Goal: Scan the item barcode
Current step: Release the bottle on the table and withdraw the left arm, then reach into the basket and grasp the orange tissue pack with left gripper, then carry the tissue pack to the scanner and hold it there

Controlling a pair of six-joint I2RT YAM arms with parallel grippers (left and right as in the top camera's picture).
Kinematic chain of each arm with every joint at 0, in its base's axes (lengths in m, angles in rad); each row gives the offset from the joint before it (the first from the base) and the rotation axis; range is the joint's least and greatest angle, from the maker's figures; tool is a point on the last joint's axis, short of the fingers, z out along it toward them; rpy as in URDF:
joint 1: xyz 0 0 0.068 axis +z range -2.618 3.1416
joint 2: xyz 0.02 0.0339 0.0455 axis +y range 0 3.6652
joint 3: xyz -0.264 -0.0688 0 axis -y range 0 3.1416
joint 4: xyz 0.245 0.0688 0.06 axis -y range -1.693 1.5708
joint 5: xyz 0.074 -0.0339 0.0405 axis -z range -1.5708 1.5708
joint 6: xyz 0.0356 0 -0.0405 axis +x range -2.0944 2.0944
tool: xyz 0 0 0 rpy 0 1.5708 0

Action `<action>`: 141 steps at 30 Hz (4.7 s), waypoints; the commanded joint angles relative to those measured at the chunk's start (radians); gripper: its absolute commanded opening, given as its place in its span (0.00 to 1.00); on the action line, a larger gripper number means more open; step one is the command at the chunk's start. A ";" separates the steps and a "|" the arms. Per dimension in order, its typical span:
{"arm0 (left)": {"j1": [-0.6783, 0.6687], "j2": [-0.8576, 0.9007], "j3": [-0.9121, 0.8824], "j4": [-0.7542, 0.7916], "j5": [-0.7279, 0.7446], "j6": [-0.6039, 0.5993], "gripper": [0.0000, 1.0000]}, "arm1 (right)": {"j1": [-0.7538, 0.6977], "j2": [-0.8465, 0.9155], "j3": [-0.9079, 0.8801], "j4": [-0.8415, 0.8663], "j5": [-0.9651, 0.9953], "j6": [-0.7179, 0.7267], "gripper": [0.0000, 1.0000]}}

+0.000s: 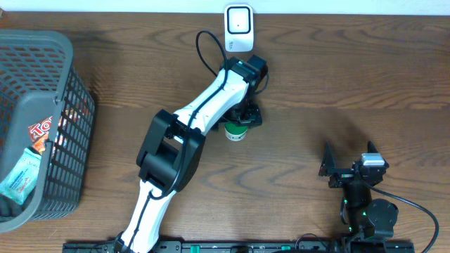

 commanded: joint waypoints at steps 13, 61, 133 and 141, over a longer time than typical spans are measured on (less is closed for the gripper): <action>0.579 -0.578 0.628 -0.243 -0.265 0.231 0.98 | -0.002 0.000 -0.002 -0.003 0.001 0.014 0.99; 1.312 -0.452 -0.506 0.403 -0.137 0.444 0.98 | -0.001 0.000 -0.002 -0.003 0.001 0.014 0.99; 0.898 -1.052 -0.227 0.303 0.575 0.254 0.73 | -0.001 0.000 -0.002 -0.003 0.001 0.014 0.99; 0.299 -0.912 -0.235 0.314 0.270 0.206 0.73 | -0.002 0.000 -0.002 -0.003 0.001 0.014 0.99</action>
